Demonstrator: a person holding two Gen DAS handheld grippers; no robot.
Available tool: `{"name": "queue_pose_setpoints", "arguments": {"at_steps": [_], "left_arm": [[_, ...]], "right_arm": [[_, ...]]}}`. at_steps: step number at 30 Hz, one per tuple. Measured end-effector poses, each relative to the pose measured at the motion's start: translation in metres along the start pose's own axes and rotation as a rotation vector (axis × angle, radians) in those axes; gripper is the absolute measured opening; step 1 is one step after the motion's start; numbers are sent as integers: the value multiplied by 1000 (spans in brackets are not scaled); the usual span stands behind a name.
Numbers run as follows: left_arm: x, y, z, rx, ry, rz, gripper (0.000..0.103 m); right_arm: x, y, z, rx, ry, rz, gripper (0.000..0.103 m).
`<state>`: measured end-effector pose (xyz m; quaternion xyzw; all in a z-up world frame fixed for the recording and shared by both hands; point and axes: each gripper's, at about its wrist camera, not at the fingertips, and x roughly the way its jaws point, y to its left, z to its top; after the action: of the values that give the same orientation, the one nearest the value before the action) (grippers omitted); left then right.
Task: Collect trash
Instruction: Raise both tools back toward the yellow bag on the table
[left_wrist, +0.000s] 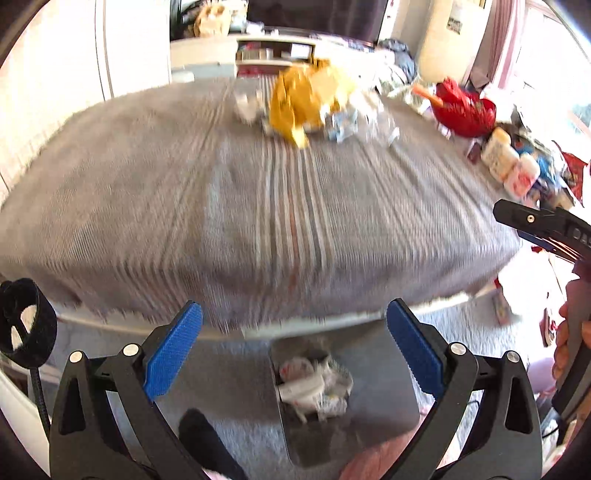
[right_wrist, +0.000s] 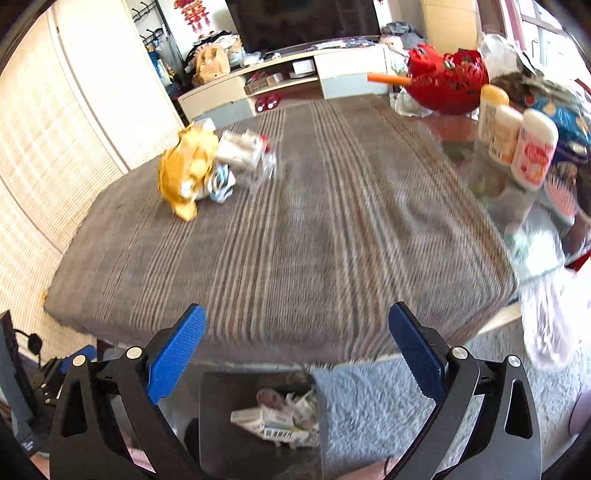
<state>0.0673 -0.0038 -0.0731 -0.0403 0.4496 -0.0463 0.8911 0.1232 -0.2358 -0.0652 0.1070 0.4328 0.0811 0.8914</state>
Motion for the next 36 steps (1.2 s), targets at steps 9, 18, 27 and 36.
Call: {"name": "queue_pose_setpoints", "arguments": {"at_steps": [9, 18, 27, 36], "left_arm": [[13, 18, 76, 16, -51, 79, 95], [39, 39, 123, -13, -67, 90, 95], [70, 42, 145, -1, -46, 95, 95], [90, 28, 172, 4, -55, 46, 95]], "right_arm": [[39, 6, 55, -4, 14, 21, 100], [80, 12, 99, 3, 20, 43, 94], [128, 13, 117, 48, 77, 111, 76], [151, 19, 120, 26, 117, 176, 43]]}}
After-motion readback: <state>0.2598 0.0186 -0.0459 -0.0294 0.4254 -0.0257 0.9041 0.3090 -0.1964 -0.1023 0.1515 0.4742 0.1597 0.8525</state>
